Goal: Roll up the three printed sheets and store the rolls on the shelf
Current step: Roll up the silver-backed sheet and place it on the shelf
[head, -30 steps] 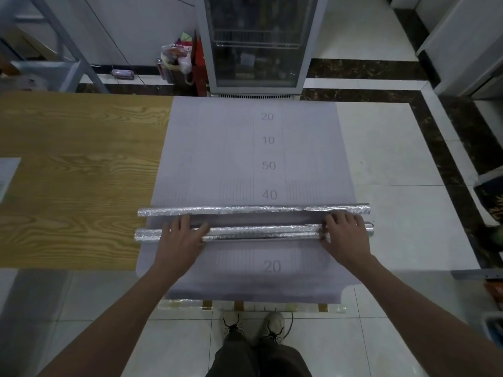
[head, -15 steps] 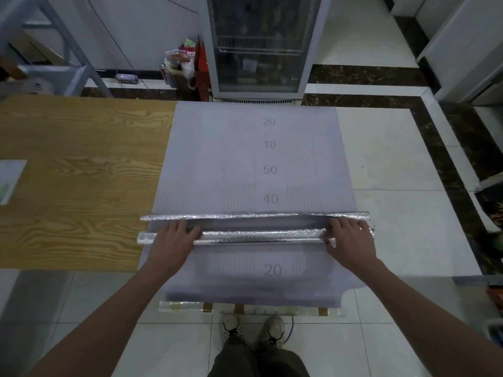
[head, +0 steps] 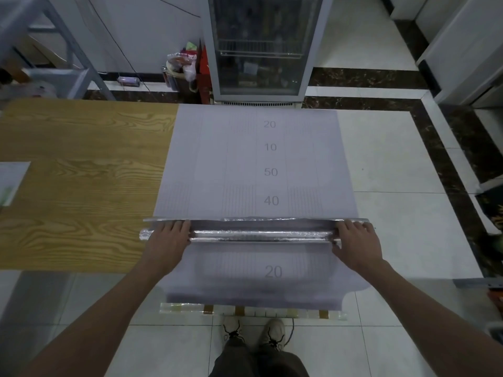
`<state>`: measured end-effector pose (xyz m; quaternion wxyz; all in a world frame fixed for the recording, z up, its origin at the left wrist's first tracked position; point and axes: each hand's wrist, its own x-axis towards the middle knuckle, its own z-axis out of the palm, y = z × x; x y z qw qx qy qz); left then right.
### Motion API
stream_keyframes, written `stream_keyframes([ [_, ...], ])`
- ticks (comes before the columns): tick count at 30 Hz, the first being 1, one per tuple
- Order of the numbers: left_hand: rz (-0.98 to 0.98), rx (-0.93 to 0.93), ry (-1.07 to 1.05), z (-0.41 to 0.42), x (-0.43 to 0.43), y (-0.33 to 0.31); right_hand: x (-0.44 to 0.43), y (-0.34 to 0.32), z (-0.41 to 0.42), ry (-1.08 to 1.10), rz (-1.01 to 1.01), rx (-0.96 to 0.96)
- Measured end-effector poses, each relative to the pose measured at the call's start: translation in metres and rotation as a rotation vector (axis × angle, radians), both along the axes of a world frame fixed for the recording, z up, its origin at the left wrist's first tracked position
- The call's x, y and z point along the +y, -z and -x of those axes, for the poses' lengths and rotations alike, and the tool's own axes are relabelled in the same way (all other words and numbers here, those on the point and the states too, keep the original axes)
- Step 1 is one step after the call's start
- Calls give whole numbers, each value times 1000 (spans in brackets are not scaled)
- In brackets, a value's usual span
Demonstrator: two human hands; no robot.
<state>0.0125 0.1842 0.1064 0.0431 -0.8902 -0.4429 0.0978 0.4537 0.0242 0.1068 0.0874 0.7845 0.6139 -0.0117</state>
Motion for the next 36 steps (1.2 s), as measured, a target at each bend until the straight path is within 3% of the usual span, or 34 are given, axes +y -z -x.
stream_keyframes([
  [4,49,5,-4,-1,-3,-1,-1,2,1,27,47,-11],
  [10,114,-106,-239,0,-10,3,-4,11,2,138,57,44],
  [24,-2,-150,-36,2,-4,10,-6,14,1,126,-12,23],
  [31,-7,-120,-7,0,-7,15,-5,21,3,90,-71,-57],
  [36,5,-112,-14,-4,-7,15,-2,21,15,92,-58,-14],
])
